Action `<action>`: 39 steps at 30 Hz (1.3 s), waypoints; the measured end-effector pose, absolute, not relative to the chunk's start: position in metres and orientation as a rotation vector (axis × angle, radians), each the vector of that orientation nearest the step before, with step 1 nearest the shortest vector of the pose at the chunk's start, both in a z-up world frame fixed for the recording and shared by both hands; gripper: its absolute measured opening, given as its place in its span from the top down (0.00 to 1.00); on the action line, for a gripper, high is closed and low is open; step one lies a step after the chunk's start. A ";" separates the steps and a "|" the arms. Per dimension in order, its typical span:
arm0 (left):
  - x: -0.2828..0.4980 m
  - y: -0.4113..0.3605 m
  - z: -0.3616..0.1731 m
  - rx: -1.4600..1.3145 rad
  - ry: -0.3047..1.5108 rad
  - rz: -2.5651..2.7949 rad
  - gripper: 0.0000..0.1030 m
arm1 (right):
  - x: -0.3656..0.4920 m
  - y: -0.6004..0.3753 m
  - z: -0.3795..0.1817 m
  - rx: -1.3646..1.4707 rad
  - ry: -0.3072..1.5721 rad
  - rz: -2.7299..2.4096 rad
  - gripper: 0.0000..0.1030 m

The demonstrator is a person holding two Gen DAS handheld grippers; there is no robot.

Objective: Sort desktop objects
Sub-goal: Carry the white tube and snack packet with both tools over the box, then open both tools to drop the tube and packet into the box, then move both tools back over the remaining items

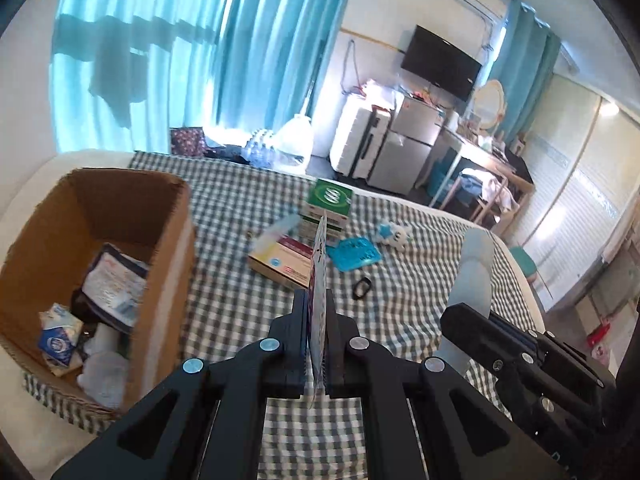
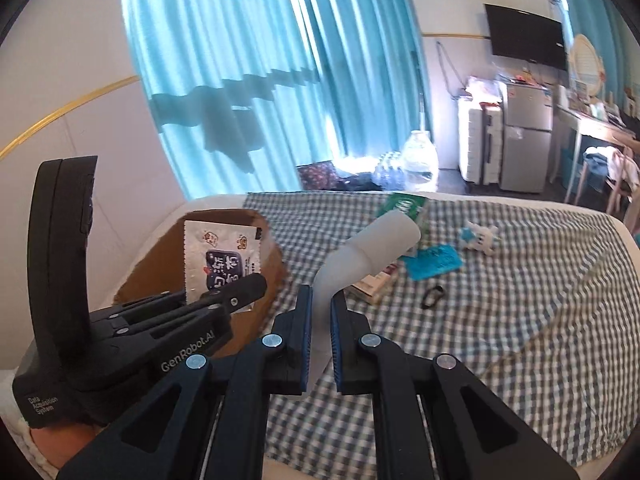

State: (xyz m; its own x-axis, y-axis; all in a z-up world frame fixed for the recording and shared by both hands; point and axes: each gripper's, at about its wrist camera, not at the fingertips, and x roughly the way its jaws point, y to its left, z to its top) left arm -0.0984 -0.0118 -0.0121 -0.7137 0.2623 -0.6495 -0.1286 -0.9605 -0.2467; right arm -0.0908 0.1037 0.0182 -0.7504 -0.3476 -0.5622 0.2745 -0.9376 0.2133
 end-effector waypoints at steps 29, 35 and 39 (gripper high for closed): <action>-0.119 -0.217 -0.075 -1.444 -0.458 2.927 0.14 | -0.172 -0.091 -0.002 0.943 -0.150 -2.301 0.39; -0.120 -0.201 -0.076 -1.533 -0.487 2.941 0.09 | -0.163 -0.039 0.006 0.869 -0.248 -2.404 0.31; -0.118 -0.172 -0.066 -1.495 -0.448 2.951 0.04 | -0.149 0.011 0.003 0.870 -0.283 -2.513 0.31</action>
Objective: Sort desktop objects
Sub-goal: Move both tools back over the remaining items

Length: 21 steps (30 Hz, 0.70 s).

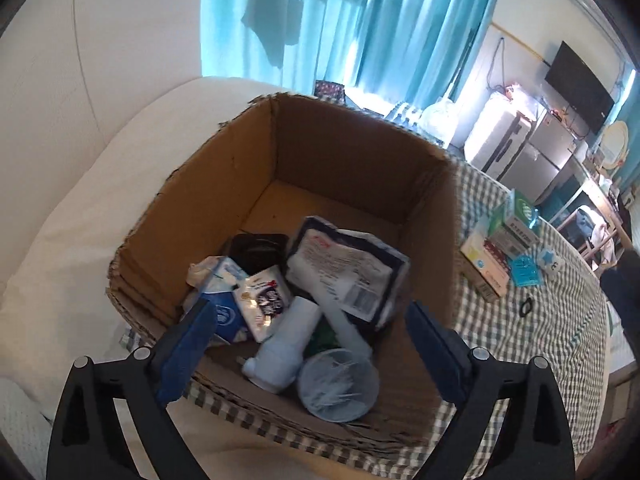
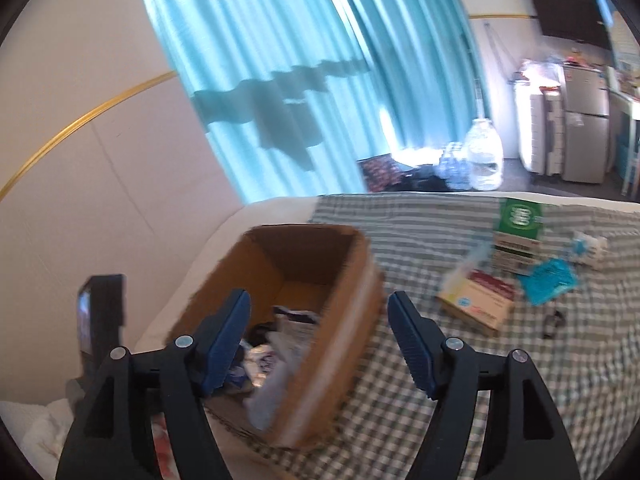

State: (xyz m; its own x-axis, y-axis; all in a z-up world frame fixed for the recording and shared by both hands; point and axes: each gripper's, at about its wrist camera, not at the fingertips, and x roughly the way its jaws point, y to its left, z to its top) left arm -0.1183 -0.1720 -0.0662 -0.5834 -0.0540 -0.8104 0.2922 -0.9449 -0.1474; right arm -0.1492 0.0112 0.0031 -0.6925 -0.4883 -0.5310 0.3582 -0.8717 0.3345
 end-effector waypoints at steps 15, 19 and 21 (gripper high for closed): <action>-0.109 0.011 -0.073 1.398 0.072 -2.899 0.00 | -0.103 0.179 -0.046 0.996 -0.292 -2.839 0.31; -0.117 0.036 -0.092 1.442 -0.014 -2.874 0.00 | -0.108 0.196 -0.060 1.014 -0.328 -2.837 0.31; -0.121 0.040 -0.100 1.451 -0.034 -2.863 0.00 | -0.114 0.200 -0.071 1.030 -0.345 -2.829 0.31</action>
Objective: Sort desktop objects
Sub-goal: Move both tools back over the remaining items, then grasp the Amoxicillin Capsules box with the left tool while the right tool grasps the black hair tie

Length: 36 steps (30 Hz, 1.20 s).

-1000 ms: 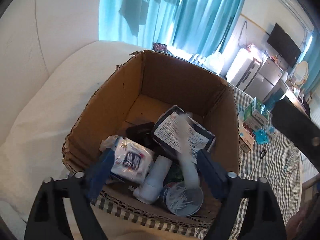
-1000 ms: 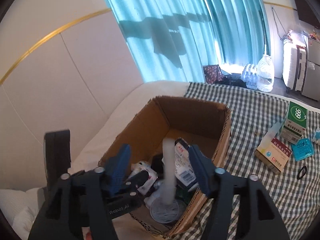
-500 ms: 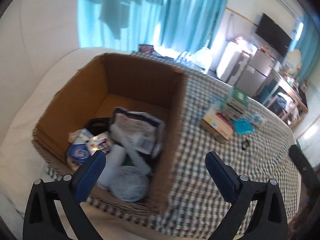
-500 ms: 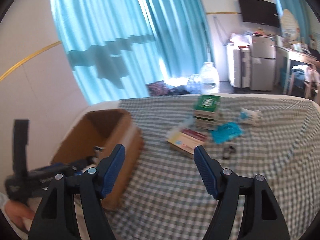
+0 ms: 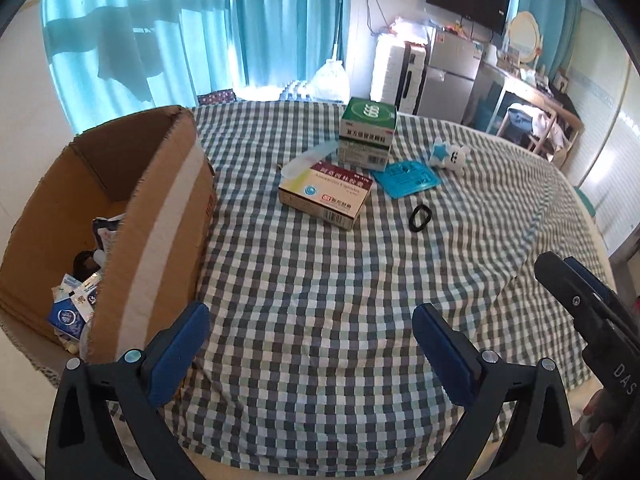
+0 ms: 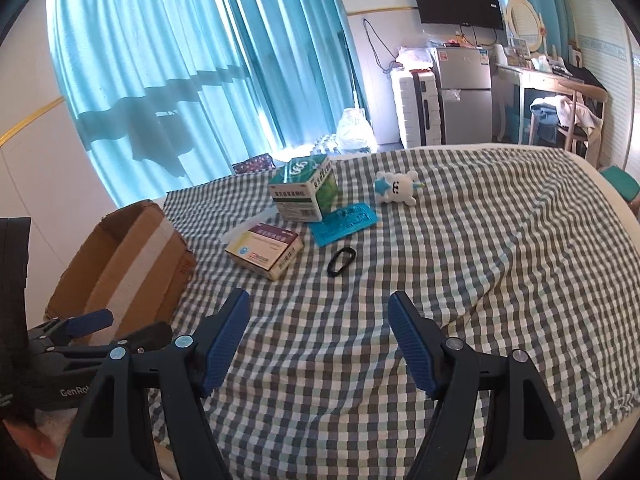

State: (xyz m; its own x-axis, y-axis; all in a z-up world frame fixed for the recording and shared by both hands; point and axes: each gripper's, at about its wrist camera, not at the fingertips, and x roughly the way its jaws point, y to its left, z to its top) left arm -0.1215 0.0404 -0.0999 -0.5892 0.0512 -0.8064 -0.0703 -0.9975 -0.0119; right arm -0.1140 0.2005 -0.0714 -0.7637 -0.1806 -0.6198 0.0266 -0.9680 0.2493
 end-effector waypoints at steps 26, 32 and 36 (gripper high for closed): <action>-0.225 0.042 -0.197 -1.503 -0.115 2.852 0.00 | -0.285 0.190 -0.197 1.267 -0.239 -2.799 0.62; -0.234 0.059 -0.196 -1.504 -0.196 2.846 0.00 | -0.269 0.211 -0.188 1.195 -0.193 -2.882 0.95; -0.241 0.079 -0.188 -1.439 -0.272 2.913 0.00 | -0.260 0.236 -0.177 1.178 -0.279 -2.893 0.95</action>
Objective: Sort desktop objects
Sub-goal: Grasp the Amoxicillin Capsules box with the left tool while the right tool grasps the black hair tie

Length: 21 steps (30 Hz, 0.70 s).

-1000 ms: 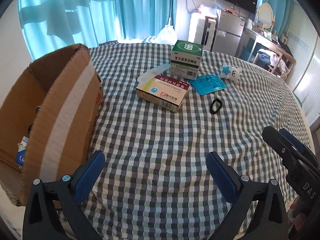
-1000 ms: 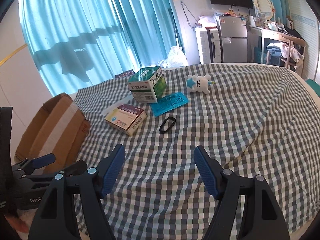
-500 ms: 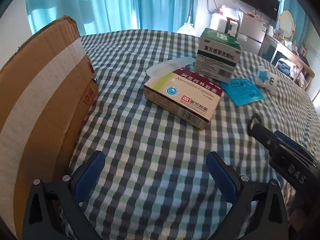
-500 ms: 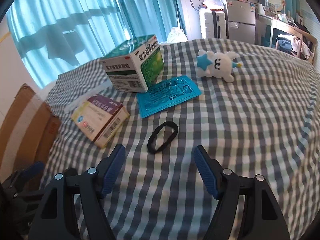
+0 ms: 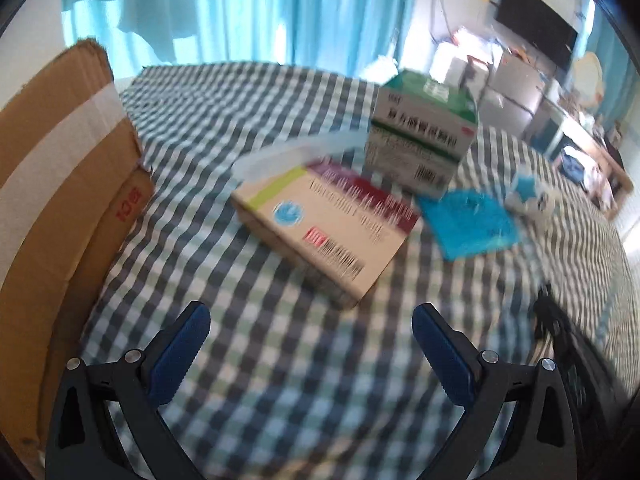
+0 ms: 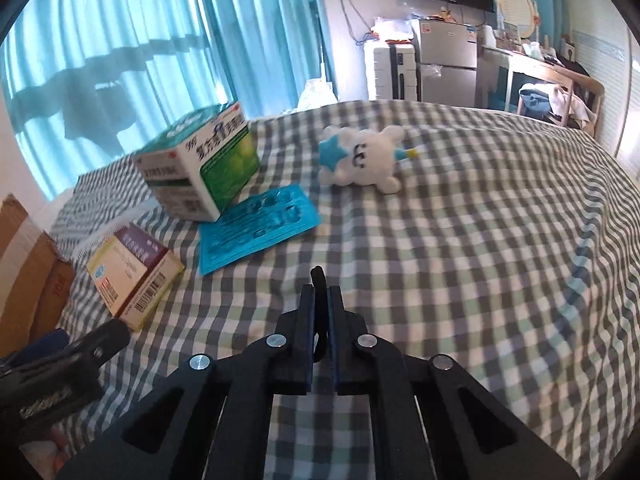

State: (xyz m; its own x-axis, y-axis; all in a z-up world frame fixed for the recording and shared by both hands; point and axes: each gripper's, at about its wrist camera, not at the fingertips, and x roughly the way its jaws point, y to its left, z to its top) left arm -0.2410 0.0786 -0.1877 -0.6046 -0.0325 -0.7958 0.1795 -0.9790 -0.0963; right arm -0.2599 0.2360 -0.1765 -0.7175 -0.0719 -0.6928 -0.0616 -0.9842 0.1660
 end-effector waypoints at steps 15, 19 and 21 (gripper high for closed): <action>-0.316 0.076 -0.221 1.453 0.363 -2.462 0.00 | -0.252 0.251 -0.182 1.249 -0.331 -2.860 0.94; -0.292 0.051 -0.219 1.479 0.333 -2.556 0.06 | -0.252 0.248 -0.182 1.259 -0.316 -2.852 0.94; -0.274 0.042 -0.217 1.499 0.277 -2.630 0.14 | -0.250 0.245 -0.181 1.259 -0.312 -2.848 0.94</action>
State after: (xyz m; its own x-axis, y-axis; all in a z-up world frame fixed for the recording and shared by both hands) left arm -0.2739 0.0418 -0.2173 -0.5097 0.0016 -0.8603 0.1778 -0.9782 -0.1072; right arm -0.2498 0.2454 -0.1814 -0.6761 -0.0907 -0.7312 -0.0698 -0.9800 0.1862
